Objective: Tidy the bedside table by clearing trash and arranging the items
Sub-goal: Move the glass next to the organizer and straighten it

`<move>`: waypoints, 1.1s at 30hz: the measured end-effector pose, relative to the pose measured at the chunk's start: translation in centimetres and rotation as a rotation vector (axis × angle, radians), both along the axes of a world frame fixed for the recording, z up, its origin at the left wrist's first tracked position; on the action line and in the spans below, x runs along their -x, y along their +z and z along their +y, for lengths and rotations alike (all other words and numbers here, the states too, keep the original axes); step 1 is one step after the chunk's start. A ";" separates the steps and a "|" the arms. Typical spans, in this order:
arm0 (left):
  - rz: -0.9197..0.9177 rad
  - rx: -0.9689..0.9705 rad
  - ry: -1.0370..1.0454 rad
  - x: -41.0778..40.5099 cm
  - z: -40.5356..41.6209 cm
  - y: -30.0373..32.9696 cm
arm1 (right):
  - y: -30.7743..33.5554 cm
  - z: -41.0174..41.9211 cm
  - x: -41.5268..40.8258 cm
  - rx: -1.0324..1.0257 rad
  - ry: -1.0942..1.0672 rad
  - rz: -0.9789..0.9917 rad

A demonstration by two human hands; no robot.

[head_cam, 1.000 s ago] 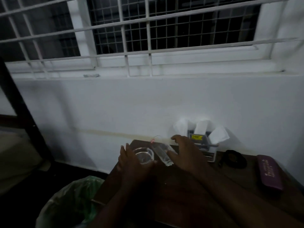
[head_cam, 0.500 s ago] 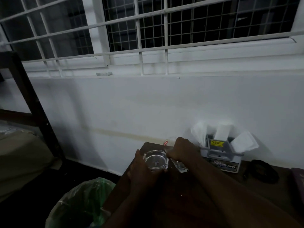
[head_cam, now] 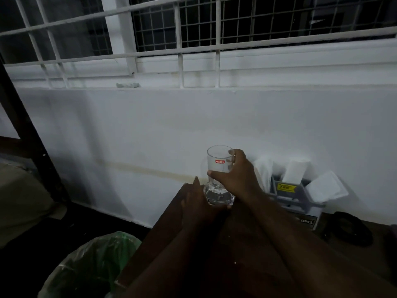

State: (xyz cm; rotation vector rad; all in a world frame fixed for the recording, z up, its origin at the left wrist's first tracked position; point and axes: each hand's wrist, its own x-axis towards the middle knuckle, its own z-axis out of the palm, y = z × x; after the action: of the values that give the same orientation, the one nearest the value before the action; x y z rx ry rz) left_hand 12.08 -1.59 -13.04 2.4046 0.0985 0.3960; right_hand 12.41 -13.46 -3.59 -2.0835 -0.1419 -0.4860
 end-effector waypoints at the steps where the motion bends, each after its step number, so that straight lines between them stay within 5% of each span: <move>1: 0.006 -0.003 -0.011 -0.1 0.2 -0.2 | -0.4 0.1 -0.4 -0.003 0.006 0.017; 26: 0.040 -0.010 -0.054 1.2 0.5 1.0 | -3.9 1.2 -0.7 -0.062 -0.118 0.029; 33: -0.011 -0.003 -0.030 1.5 0.1 0.7 | -3.9 -0.5 5.1 0.047 -0.149 -0.129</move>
State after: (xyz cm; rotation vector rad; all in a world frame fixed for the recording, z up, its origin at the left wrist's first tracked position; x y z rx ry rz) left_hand 10.61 -1.48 -12.34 2.4034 0.0570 0.3951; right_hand 7.28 -13.99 -7.53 -2.1180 -0.0739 -0.7143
